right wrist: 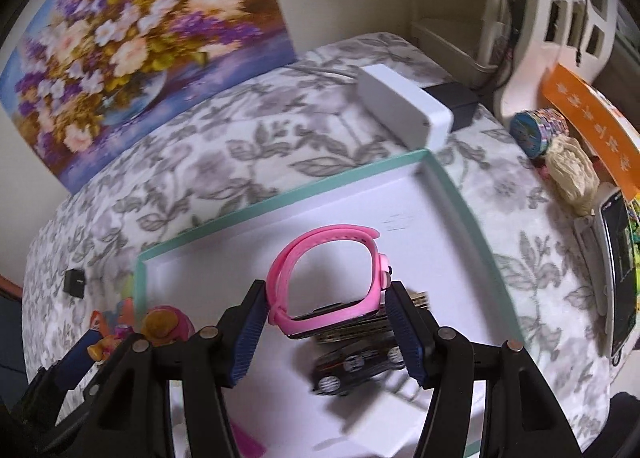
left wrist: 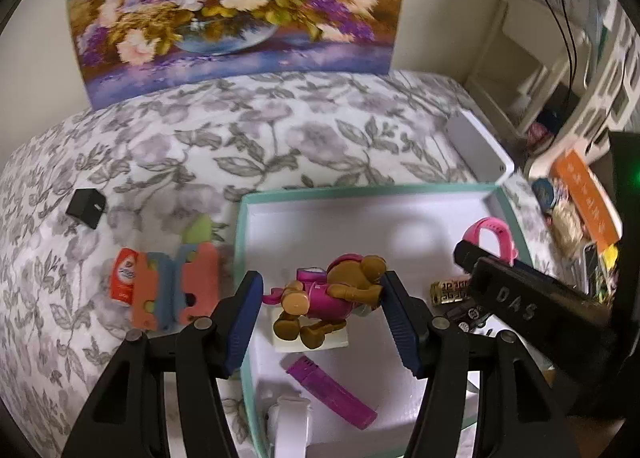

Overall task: Organize rigid objects
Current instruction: 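Carry the dog figure with the left tool while the right tool carries the watch band into the tray, then open the left tool to drop the dog figure while the right tool releases the watch band, then move both tools out of the tray toward the black charger and glue bottle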

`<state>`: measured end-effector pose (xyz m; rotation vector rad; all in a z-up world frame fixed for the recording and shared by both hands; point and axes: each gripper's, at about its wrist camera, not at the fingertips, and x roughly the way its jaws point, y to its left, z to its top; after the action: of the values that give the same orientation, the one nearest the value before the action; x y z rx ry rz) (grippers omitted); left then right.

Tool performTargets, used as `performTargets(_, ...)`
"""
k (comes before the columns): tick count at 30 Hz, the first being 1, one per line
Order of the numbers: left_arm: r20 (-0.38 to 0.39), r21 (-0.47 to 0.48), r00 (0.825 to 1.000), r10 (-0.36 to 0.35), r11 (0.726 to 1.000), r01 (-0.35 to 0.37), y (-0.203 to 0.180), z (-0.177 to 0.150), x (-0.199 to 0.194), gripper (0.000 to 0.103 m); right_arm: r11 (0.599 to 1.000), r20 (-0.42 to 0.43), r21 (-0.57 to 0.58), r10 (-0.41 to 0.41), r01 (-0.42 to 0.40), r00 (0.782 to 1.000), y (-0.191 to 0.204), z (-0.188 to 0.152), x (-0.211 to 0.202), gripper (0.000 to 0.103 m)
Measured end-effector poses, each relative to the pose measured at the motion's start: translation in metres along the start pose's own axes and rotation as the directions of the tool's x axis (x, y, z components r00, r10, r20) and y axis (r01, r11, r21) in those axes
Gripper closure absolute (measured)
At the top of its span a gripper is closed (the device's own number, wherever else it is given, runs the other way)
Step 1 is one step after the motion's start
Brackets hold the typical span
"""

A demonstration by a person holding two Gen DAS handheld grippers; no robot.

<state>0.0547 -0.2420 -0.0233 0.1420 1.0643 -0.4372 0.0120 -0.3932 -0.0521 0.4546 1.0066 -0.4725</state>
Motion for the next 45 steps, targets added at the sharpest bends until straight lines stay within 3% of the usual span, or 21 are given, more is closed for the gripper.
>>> performTargets(8, 0.013, 0.053, 0.999, -0.031, 0.998, 0.03, -0.019, -0.006, 0.002, 0.041, 0.999, -0.029, 0.037, -0.006, 0.007, 1.0, -0.02, -0.002, 0.008, 0.039)
performTargets(18, -0.014, 0.091, 0.999, -0.052, 0.994, 0.053, -0.028, -0.014, 0.004, 0.04, 1.0, -0.033, 0.013, -0.003, 0.003, 0.999, -0.013, -0.003, 0.008, 0.039)
performTargets(20, -0.016, 0.085, 0.998, -0.063, 0.994, 0.065, -0.026, -0.013, 0.004, 0.04, 1.0, -0.033, 0.013, -0.013, 0.013, 0.999, -0.013, -0.004, 0.008, 0.038)
performTargets(22, -0.02, 0.074, 0.997, -0.068, 0.995, 0.07, -0.023, -0.012, 0.002, 0.038, 1.0, -0.035, 0.01, -0.019, 0.02, 0.999, -0.012, -0.005, 0.009, 0.028)
performTargets(26, -0.023, 0.046, 0.998, -0.064, 0.997, 0.065, -0.013, -0.01, -0.001, 0.034, 1.0, -0.039, 0.008, -0.028, 0.029, 0.999, -0.012, -0.005, 0.01, 0.026)
performTargets(31, -0.03, -0.011, 0.998, -0.05, 0.999, 0.049, 0.007, -0.007, -0.001, 0.033, 0.999, -0.028, 0.019, -0.029, 0.03, 0.999, -0.013, -0.006, 0.008, 0.016)
performTargets(35, -0.038, -0.098, 0.999, -0.032, 0.995, 0.028, 0.034, -0.004, -0.001, 0.033, 0.999, -0.027, 0.004, -0.053, 0.053, 0.998, -0.011, -0.006, 0.008, 0.015)
performTargets(41, -0.043, -0.239, 0.999, -0.001, 0.971, -0.009, 0.086, -0.002, -0.004, 0.033, 0.997, -0.02, -0.03, -0.068, 0.067, 0.997, -0.002, -0.01, 0.006, 0.015)
performTargets(45, -0.057, -0.322, 0.997, 0.056, 0.944, -0.071, 0.125, -0.003, -0.009, 0.031, 0.996, -0.023, -0.061, -0.064, 0.063, 0.998, 0.011, -0.015, 0.005, 0.015)
